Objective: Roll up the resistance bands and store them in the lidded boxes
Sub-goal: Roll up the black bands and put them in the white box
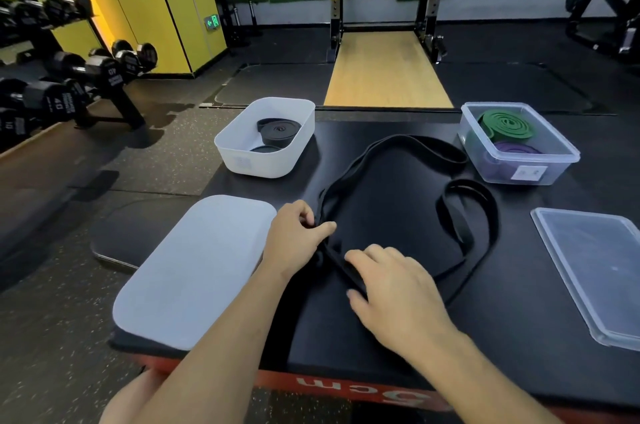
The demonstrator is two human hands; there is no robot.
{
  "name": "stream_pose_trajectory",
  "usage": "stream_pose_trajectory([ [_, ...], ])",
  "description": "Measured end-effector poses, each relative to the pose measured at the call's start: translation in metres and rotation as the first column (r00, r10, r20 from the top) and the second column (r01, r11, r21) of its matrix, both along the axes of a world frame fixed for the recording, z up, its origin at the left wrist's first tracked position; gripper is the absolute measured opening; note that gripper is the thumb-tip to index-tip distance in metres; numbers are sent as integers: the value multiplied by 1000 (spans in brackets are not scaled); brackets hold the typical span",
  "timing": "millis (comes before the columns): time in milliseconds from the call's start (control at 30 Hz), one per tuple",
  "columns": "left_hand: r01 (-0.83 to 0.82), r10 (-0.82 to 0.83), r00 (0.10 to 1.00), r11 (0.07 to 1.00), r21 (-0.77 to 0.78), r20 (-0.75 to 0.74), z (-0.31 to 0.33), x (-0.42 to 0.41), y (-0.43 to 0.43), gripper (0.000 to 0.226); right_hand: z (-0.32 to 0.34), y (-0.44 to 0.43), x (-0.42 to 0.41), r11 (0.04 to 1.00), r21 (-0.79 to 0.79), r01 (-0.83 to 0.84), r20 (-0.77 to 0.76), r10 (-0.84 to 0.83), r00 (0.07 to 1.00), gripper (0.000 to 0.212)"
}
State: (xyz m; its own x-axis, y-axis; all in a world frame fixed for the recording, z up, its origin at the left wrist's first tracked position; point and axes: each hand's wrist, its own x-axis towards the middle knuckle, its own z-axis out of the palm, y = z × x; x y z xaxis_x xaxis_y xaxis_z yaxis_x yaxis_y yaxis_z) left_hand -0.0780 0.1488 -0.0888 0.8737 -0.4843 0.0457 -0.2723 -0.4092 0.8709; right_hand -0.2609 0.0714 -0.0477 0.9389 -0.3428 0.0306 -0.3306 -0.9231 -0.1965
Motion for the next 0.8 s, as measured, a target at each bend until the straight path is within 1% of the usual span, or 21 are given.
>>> stream_pose_trajectory([
  [33, -8, 8, 1000, 1000, -13, 21, -2, -1, 0, 41, -4, 0, 2, 1000, -1, 11, 25, -11, 1000, 33],
  [67, -13, 15, 999, 1000, -25, 46, -4, -2, 0, 38, -6, -1, 3, 999, 29, 24, 51, -26, 998, 28],
  [167, -8, 11, 998, 999, -40, 69, -3, -6, 1, 34, -7, -9, 2, 979, 196, 56, 77, -72, 994, 27],
  [233, 4, -3, 999, 999, -35, 42, -2, -6, 2, 41, -6, -16, 1, 962, 265, 61, 37, -73, 997, 28],
  [300, 29, -28, 999, 999, -34, 19, -1, -6, 3, 49, -7, -25, 2, 927, 368, 78, 5, -85, 996, 30],
  [400, 39, -36, 998, 996, -77, 44, 0, -9, 4, 44, -8, -34, 6, 894, 434, 111, 5, -126, 992, 30],
  [467, 29, -22, 997, 996, -82, 80, 0, -10, 4, 42, -9, -32, 9, 901, 415, 127, 4, -141, 990, 29],
  [500, 17, -9, 996, 996, -82, 91, 0, -10, 3, 43, -10, -29, 10, 923, 359, 137, 1, -147, 989, 29],
  [533, 9, 0, 995, 997, -83, 103, 1, -10, 2, 43, -10, -26, 10, 953, 270, 139, 6, -146, 989, 30],
  [567, 6, 4, 992, 997, -82, 124, 1, -9, 1, 43, -9, -22, 9, 976, 180, 125, 18, -131, 991, 30],
  [600, 5, 6, 987, 997, -71, 162, 2, -8, -1, 41, -8, -20, 9, 987, 122, 101, 29, -105, 994, 29],
  [633, 4, 7, 977, 999, -52, 211, 3, -6, -4, 37, -8, -18, 10, 992, 101, 73, 34, -77, 996, 28],
  [700, -14, 21, 958, 1000, -26, 286, 7, -3, -12, 32, -5, -18, 11, 992, 117, 35, 28, -39, 999, 25],
  [800, -39, 53, 943, 998, -47, 327, 14, -5, -26, 32, -2, -21, 13, 989, 142, 29, 44, -35, 998, 26],
])
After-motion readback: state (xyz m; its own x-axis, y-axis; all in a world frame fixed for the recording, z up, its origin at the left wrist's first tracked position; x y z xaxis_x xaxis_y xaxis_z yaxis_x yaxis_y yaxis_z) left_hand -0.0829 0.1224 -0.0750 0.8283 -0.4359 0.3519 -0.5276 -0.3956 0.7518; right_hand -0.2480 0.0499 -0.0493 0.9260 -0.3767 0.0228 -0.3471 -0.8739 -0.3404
